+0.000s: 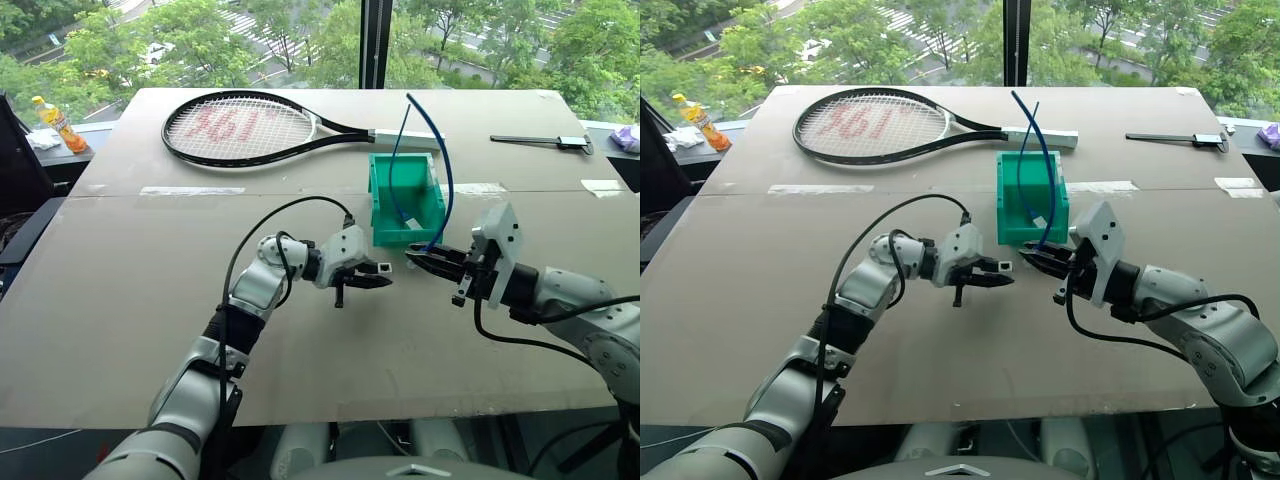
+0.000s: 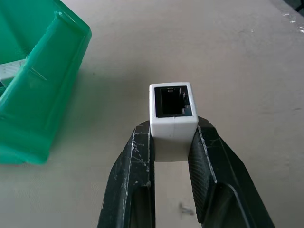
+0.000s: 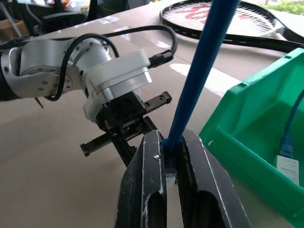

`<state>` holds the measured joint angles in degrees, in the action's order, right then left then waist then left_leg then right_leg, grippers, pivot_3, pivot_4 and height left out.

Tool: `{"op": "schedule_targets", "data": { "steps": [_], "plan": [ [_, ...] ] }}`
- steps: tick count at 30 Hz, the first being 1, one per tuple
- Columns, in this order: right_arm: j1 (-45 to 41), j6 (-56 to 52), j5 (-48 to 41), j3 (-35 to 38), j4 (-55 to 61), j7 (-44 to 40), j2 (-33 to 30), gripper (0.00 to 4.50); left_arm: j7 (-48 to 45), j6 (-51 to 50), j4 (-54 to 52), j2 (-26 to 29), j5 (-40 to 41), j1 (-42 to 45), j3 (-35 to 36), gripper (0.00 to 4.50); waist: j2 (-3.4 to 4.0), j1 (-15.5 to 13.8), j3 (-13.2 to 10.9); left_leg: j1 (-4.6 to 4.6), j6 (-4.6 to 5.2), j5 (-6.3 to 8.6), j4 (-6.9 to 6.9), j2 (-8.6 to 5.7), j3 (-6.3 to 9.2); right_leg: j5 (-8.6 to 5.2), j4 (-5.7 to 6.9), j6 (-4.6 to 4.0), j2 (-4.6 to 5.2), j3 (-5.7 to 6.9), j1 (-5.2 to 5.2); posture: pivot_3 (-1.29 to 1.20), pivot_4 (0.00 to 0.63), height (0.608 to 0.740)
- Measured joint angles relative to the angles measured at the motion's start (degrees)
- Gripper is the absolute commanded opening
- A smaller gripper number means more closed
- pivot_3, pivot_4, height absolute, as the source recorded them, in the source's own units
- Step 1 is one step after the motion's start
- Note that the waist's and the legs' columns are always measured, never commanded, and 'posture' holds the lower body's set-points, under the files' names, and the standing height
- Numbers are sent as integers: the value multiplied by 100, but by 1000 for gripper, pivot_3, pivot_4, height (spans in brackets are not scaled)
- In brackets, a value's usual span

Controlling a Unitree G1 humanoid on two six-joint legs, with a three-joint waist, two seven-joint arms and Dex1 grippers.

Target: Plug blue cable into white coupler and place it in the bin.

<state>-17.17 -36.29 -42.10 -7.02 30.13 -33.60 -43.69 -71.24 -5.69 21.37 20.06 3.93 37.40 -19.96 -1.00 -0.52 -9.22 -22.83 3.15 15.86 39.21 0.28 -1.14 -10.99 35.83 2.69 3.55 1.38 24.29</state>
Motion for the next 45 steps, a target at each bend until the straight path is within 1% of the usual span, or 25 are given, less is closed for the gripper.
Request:
{"op": "schedule_targets", "data": {
  "steps": [6,13,28,37,45],
  "plan": [
    [-514,348,822,-575,-811,-872,86,0,-70,116,252,13,-148,115,-112,367,-1,-21,-2,-5,0,0,2,-1,-3,0,-2,0,4,-2,1,0,150,740],
    [-920,667,1521,-916,-1498,-1612,308,0,-220,440,434,51,-208,177,-133,367,-1,-27,-2,-4,0,0,2,-1,0,1,-1,0,5,1,1,0,150,740],
    [-1237,791,2142,-1051,-2100,-2116,1001,0,-233,567,502,51,-256,191,-132,367,-1,-22,-2,-3,-1,-1,3,-2,-1,3,3,0,5,0,1,0,150,740],
    [-1231,972,2411,-1097,-2284,-2409,1091,0,-258,645,629,43,-255,244,-130,367,1,-20,-1,2,-1,-1,4,-2,-1,3,5,0,4,0,-1,0,150,740],
    [-1211,1019,2555,-1123,-2285,-2473,1144,0,-265,764,710,42,-262,254,-128,367,1,-19,1,7,-2,-1,4,-2,-1,3,6,-1,5,0,-4,0,150,740]
  ]
}}
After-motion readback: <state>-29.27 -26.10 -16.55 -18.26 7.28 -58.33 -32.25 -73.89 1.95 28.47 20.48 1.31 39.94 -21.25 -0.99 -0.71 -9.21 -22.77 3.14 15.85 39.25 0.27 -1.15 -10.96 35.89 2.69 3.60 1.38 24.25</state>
